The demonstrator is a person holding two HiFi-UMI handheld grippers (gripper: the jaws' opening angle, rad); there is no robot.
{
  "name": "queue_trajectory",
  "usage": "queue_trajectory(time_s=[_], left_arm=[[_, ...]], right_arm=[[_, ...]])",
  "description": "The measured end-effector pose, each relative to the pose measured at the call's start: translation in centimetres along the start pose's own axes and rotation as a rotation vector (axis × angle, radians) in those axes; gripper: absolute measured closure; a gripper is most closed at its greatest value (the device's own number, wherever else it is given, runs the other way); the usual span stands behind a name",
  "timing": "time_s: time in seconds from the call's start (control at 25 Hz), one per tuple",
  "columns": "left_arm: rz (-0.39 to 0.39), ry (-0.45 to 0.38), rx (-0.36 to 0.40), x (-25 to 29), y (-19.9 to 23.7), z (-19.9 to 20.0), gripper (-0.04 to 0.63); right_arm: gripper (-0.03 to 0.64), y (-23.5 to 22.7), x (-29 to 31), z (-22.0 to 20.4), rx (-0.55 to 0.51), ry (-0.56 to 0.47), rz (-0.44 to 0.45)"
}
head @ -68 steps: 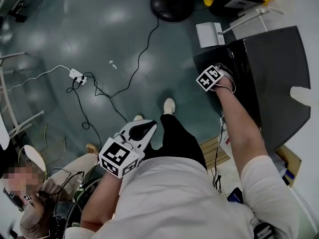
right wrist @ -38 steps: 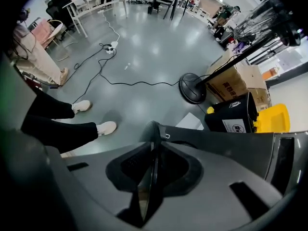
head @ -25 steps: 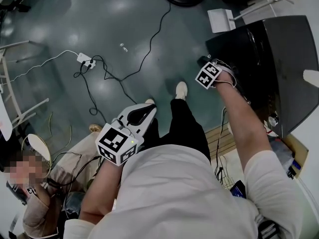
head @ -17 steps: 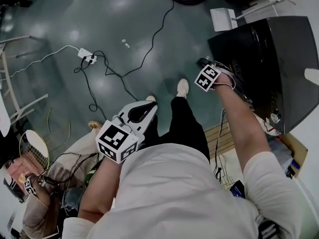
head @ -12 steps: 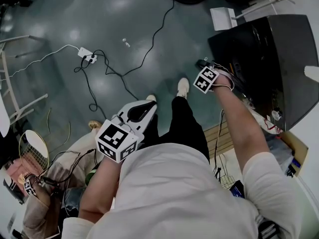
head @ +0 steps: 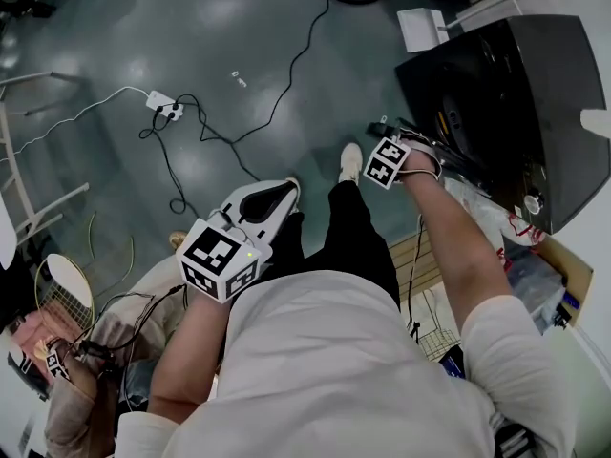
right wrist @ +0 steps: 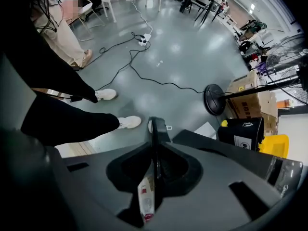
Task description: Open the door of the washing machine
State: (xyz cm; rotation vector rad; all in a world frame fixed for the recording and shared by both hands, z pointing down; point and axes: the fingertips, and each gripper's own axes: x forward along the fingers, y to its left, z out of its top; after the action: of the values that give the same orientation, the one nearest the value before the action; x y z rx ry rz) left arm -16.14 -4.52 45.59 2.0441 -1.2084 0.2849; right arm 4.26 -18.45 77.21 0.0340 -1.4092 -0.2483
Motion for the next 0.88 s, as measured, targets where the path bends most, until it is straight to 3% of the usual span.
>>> queue_trajectory(time_s=[0.4,0.88], left_arm=[[-0.054,-0.007,0.037,-1.8,1.2,-1.5,0.577],[-0.134,0.067,0.077,-3.8,-0.4,-5.5,0.577]], right_arm=[[0.549,5.8,-1.0,0.0,-0.069,0.029,0.009],[0.551,13.5,-2.0,-0.9,-0.195,0.036,0.021]])
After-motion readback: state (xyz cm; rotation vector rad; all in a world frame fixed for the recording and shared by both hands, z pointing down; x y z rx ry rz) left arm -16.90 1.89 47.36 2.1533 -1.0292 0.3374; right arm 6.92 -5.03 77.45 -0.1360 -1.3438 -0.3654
